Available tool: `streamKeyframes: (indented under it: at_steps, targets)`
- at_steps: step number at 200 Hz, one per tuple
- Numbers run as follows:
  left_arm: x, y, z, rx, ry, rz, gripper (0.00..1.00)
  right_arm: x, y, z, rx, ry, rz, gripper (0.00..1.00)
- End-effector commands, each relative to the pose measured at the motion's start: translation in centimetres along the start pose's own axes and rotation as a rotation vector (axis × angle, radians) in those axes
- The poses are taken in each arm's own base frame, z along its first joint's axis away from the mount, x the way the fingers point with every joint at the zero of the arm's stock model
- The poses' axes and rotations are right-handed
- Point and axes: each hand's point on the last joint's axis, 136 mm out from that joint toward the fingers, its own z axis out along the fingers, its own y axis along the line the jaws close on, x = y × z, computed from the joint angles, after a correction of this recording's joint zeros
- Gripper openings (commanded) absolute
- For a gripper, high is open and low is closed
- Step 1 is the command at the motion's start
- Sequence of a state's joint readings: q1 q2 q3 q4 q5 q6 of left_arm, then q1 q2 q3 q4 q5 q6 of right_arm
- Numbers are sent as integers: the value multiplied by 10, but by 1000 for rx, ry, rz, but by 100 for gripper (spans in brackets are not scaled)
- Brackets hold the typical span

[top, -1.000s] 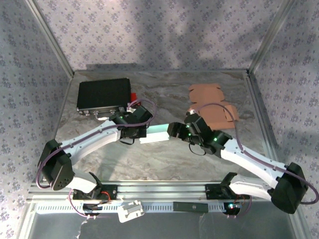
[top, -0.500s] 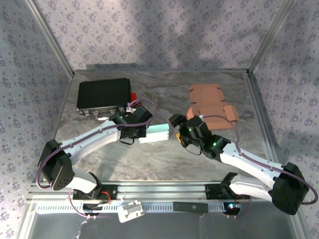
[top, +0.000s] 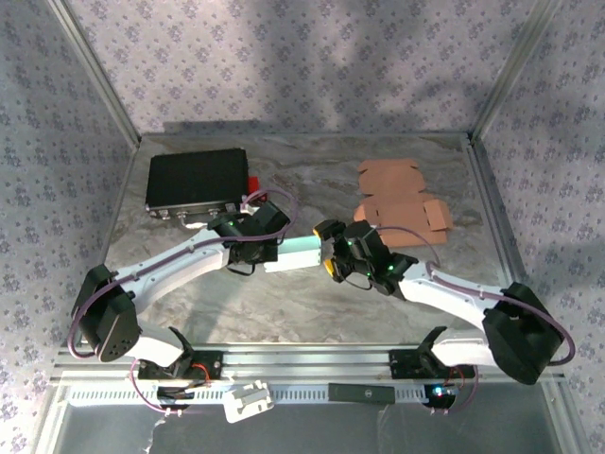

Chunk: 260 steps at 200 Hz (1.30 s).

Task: Fold the paper box

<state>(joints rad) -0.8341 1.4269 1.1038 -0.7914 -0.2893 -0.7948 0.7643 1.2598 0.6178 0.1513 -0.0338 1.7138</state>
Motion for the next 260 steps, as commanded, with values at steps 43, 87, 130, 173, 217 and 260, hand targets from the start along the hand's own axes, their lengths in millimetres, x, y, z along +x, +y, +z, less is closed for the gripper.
streamKeyframes:
  at_steps: [43, 87, 130, 173, 217, 260]
  targets:
    - [-2, 1, -7, -13, -13, 9, 0, -3, 0, 11, -14, 26, 39, 85]
    - [-3, 0, -11, -2, -18, 10, 4, -6, -6, 14, -2, 23, 42, 72]
    - [-7, -1, -38, 63, -41, -15, 33, -8, -9, 13, 11, 12, 43, 67]
    - [-17, 0, -65, 204, -81, -106, 47, -10, -12, 14, 22, 7, 44, 61]
    - [-30, 1, -49, 382, -40, -267, 50, -10, -16, 15, 38, 8, 40, 56]
    - [-30, -6, -26, 426, -2, -319, 50, -10, -18, 16, 43, 8, 38, 52]
